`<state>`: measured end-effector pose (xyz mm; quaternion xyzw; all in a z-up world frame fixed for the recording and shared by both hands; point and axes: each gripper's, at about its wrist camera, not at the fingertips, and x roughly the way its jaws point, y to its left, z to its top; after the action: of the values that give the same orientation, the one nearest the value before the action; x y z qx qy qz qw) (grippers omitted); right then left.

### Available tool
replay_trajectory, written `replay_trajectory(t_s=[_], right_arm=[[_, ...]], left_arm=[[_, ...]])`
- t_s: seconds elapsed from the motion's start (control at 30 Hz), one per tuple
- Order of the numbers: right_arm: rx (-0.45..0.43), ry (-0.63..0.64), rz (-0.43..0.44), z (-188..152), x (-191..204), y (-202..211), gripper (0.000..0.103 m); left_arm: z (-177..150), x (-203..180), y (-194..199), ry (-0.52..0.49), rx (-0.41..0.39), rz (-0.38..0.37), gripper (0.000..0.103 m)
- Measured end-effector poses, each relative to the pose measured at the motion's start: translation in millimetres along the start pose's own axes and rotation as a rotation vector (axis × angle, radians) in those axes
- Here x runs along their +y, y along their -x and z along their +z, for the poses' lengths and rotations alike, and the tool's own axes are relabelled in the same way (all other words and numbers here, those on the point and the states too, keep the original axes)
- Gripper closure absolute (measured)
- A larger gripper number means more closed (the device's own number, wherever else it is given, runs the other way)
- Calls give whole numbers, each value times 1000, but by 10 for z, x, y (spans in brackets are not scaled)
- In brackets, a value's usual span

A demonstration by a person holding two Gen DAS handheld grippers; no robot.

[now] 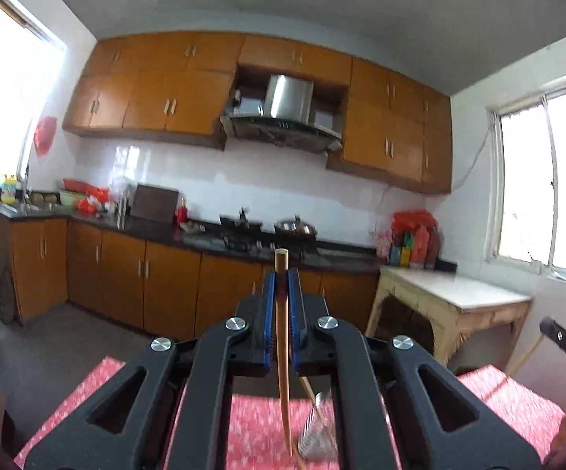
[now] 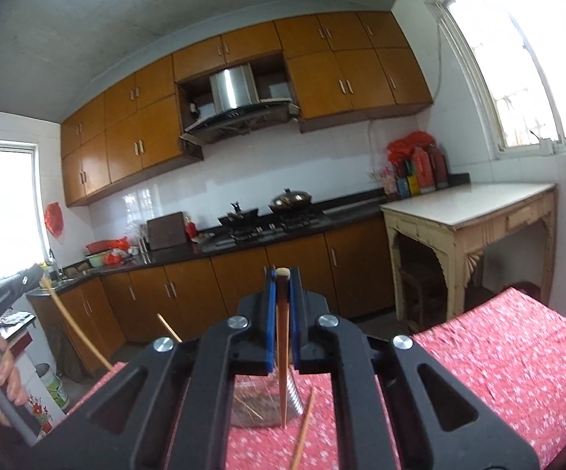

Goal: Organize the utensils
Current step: 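Lower the chopsticks into the wire holder and open both grippers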

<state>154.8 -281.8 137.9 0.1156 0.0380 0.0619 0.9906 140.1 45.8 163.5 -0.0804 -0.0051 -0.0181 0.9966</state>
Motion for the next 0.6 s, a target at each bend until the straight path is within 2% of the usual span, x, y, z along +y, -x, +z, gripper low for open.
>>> replay_trajectory(t_s=[0.13, 0.4, 0.6], right_arm=[[-19, -1, 20, 154, 108, -216, 96], [-85, 11, 20, 459, 258, -652, 96], [-27, 21, 3, 372, 295, -1175, 96]], left_arm=[[170, -96, -167, 27, -34, 2, 96], [275, -200, -412, 58, -85, 10, 96], [155, -366, -673, 50, -81, -11, 96]])
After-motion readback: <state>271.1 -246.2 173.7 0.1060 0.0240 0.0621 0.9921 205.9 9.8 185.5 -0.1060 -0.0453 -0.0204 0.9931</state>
